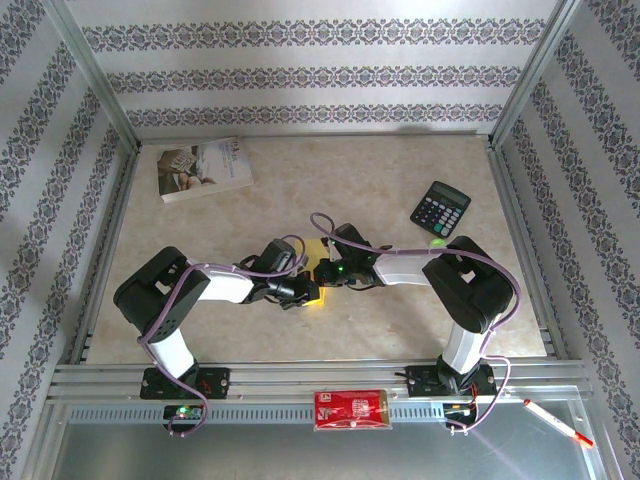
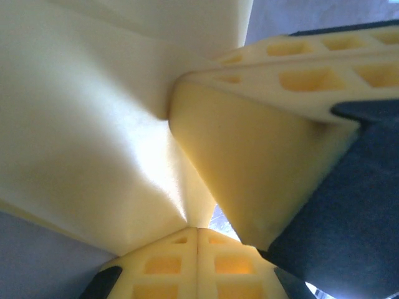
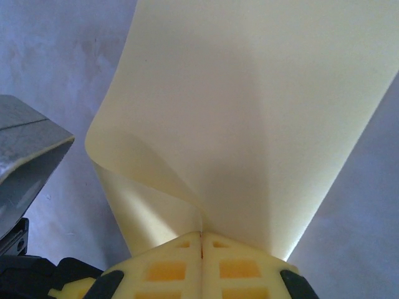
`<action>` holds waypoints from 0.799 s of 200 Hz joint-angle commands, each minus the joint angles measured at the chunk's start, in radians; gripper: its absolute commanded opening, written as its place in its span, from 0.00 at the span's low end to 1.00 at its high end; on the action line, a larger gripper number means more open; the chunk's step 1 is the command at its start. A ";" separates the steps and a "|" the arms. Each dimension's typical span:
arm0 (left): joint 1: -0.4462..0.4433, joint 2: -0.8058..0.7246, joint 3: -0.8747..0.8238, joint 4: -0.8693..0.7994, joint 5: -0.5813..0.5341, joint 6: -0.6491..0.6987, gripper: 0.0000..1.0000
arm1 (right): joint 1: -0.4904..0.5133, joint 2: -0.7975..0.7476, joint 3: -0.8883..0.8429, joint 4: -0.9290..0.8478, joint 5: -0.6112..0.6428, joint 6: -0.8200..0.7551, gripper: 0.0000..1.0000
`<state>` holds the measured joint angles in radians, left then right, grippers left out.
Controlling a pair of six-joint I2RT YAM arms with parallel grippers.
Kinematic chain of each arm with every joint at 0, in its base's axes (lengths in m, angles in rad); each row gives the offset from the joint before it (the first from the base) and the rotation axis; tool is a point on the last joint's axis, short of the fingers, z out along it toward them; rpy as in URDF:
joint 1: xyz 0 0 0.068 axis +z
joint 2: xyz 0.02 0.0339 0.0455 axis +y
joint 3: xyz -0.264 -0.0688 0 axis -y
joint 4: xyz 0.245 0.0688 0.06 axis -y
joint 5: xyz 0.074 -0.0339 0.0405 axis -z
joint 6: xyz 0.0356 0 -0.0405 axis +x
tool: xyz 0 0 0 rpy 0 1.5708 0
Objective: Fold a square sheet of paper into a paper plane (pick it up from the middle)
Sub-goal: Third fold the triangle at the center of the table.
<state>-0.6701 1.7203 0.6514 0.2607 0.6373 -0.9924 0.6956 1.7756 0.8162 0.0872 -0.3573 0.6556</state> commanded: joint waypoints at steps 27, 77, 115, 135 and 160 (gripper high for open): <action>-0.053 -0.022 0.033 -0.182 -0.012 0.077 0.00 | -0.005 0.059 -0.048 -0.091 0.068 0.014 0.02; -0.041 -0.119 0.022 -0.140 -0.024 0.042 0.00 | -0.008 0.059 -0.054 -0.093 0.069 0.014 0.02; -0.008 -0.112 0.025 -0.102 -0.033 0.023 0.00 | -0.012 0.062 -0.047 -0.086 0.061 0.021 0.02; -0.004 -0.087 0.024 -0.077 -0.032 0.013 0.00 | -0.015 0.064 -0.045 -0.086 0.058 0.022 0.02; -0.005 -0.047 0.026 -0.044 -0.015 -0.001 0.00 | -0.017 0.068 -0.043 -0.086 0.052 0.021 0.02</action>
<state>-0.6849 1.6363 0.6804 0.1646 0.6167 -0.9691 0.6910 1.7767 0.8093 0.1062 -0.3614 0.6716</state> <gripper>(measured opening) 0.044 0.042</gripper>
